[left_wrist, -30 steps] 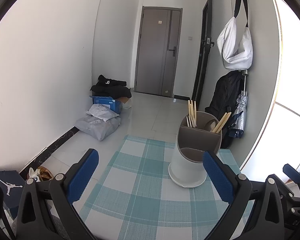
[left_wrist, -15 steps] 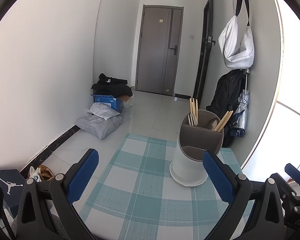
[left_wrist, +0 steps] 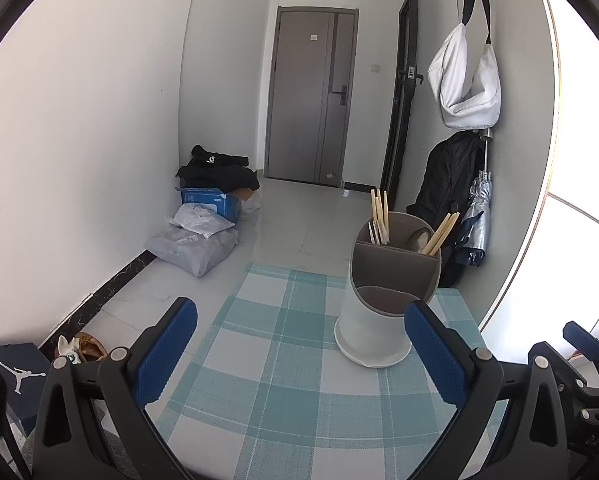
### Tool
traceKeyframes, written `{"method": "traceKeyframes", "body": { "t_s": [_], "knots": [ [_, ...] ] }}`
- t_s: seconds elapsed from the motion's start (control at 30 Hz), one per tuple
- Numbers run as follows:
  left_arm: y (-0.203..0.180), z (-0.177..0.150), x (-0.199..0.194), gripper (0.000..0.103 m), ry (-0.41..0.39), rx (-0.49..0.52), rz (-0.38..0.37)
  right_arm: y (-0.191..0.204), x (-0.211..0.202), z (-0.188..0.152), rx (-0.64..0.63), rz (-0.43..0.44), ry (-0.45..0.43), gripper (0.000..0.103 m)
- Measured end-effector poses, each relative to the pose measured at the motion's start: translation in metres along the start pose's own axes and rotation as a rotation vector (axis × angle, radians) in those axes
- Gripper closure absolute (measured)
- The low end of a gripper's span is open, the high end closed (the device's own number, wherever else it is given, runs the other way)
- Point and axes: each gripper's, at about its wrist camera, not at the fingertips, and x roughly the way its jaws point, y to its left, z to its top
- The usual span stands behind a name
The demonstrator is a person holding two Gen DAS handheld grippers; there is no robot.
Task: Organize utensils
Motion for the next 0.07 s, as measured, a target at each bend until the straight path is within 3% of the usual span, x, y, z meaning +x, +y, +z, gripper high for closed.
{"method": "traceKeyframes", "body": {
  "t_s": [0.07],
  "knots": [
    [-0.0003, -0.0001, 0.0006, 0.001, 0.005, -0.003, -0.004, -0.0003, 0.0004, -0.0002, 0.000, 0.000, 0.002, 0.000]
  ]
}}
